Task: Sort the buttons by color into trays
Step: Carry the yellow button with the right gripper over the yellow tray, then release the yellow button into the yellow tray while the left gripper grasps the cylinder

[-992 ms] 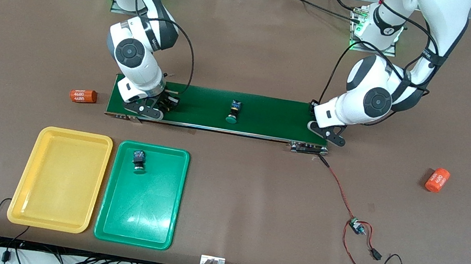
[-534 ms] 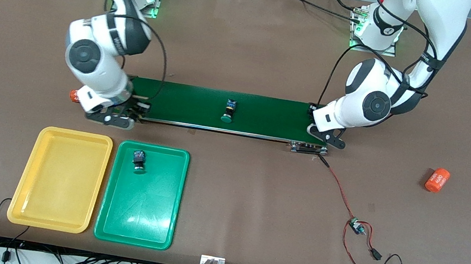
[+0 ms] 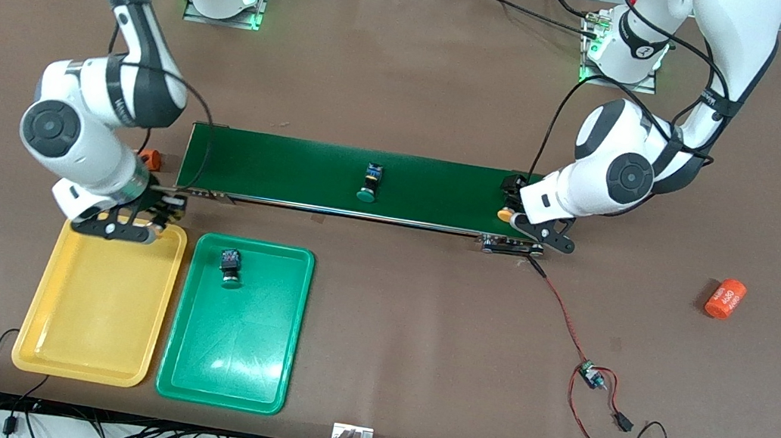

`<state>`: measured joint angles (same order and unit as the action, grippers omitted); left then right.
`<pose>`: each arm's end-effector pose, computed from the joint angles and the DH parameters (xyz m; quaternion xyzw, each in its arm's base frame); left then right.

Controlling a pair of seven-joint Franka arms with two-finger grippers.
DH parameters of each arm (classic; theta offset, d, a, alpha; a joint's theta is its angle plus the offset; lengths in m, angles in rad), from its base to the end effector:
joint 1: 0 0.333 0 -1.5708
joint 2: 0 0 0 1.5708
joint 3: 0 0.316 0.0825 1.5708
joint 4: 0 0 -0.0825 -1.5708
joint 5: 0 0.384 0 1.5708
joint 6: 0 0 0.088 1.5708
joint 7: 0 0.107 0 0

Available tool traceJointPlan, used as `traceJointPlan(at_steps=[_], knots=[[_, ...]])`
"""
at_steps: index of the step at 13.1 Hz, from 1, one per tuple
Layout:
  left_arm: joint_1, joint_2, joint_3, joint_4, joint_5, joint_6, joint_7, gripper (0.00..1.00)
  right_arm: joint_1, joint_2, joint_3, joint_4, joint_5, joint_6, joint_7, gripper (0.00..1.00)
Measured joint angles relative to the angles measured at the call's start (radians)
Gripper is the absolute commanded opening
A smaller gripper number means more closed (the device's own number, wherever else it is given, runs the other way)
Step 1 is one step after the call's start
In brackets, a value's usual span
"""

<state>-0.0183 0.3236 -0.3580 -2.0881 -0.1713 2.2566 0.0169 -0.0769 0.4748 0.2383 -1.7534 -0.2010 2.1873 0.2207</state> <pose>0.5279 -0.2109 0.2680 0.9818 -0.1312 -0.0898 0.1040 0.6511 0.0848 0.3040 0.9994 0.0175 -0.0064 0.0287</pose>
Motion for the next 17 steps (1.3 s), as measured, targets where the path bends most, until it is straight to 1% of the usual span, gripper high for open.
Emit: traceJointPlan(at_steps=[1,2,4,6,8,11,13,14,15,17], knots=[[0.021,-0.014,0.022,0.003,0.0,-0.013,0.019,1.0,-0.008,0.027,-0.014,0.021,-0.008,0.0,-0.035,0.21],[0.066,-0.028,0.039,0.004,0.0,-0.03,0.057,1.0,-0.013,0.05,-0.032,0.038,-0.011,0.0,-0.073,0.21],[0.195,-0.05,0.057,0.008,0.002,-0.044,0.184,1.0,-0.022,0.091,-0.07,0.069,-0.011,0.001,-0.154,0.21],[0.307,-0.056,0.074,0.027,0.031,-0.046,0.325,1.0,-0.033,0.132,-0.099,0.096,-0.011,0.01,-0.201,0.21],[0.409,-0.041,0.079,0.056,0.097,-0.05,0.413,1.0,-0.038,0.173,-0.116,0.116,-0.012,0.041,-0.226,0.23],[0.53,0.024,0.082,0.099,0.184,-0.049,0.567,1.0,-0.039,0.21,-0.127,0.125,-0.013,0.081,-0.233,0.32],[0.577,0.071,0.085,0.149,0.254,-0.048,0.648,1.0,-0.038,0.228,-0.127,0.126,-0.013,0.114,-0.233,0.56],[0.593,0.092,0.086,0.17,0.292,-0.048,0.686,1.0,-0.039,0.234,-0.128,0.126,-0.013,0.12,-0.233,0.72],[0.606,0.111,0.087,0.186,0.323,-0.048,0.728,1.0,-0.039,0.238,-0.128,0.127,-0.013,0.122,-0.233,0.8],[0.617,0.138,0.087,0.207,0.342,-0.048,0.811,1.0,-0.039,0.24,-0.129,0.129,-0.013,0.122,-0.233,0.98]])
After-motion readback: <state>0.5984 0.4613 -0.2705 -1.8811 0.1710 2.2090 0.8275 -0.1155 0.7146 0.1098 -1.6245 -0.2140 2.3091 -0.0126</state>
